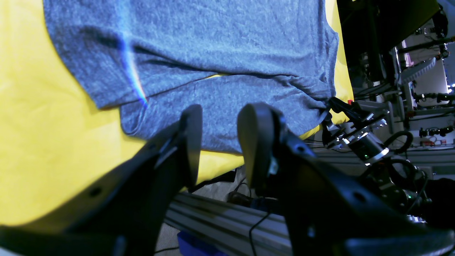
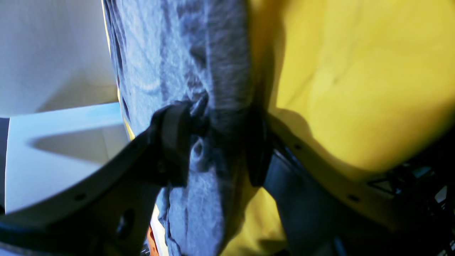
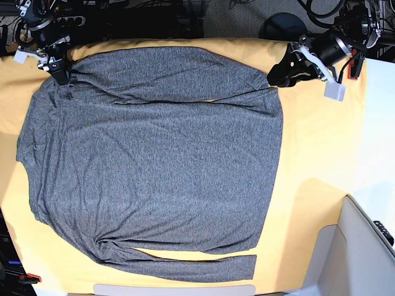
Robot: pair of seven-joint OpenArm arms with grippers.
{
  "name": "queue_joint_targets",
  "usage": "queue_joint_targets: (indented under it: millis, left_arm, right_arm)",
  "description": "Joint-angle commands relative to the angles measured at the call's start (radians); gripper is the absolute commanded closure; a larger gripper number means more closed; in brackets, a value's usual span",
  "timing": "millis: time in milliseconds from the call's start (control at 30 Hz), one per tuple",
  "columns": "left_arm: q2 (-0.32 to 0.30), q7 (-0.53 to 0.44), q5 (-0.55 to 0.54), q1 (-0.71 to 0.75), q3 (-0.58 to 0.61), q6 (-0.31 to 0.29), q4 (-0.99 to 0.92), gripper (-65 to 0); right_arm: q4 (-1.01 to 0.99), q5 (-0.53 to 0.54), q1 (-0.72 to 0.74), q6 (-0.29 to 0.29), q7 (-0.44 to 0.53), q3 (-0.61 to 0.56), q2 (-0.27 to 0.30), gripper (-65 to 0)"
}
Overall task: Fold the T-shirt properly
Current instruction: 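Pinch the collar-edge corners with both grippers, left gripper shifting inward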
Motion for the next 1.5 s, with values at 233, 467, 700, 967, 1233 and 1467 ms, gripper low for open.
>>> queue_joint_targets:
  millis: [233,467,700,967,1233,1467]
  left_arm:
    - [-0.009,-0.014,-0.022,0.001,-0.004,-0.005,0.013,-20.5]
    - [-0.009,-0.014,-0.021,-0.004,-0.01,-0.005,-0.031,-20.5]
    - [-0.009,-0.012,-0.027,-0.037,-0.002,-0.005,-0.137,-21.8]
    - [0.013,0.123,-0.03,-0.149,-0.002,-0.005,-0.357,-28.0]
    - [0.045,0.138,-0.019,-0.194,-0.002,-0.005,-0.407,-28.0]
    - [0.048,0.136,-0.019,-0.223,-0.002,-0.005,-0.525,-28.0]
  right_arm:
    - [0.038,-0.067,-0.026,-0.064,-0.071,-0.021,-0.008,-25.8]
    - [0.045,-0.09,-0.025,-0.064,-0.071,-0.021,-0.007,-16.2]
    - [0.04,-0.147,0.005,-0.064,-0.14,-0.021,-0.011,-6.0]
    - [0.043,-0.147,0.005,-0.064,-0.139,-0.02,-0.011,-5.9]
    - [0.043,-0.147,0.005,-0.064,-0.139,-0.02,-0.011,-5.9]
    - [0.043,-0.147,0.005,-0.064,-0.139,-0.017,-0.011,-5.9]
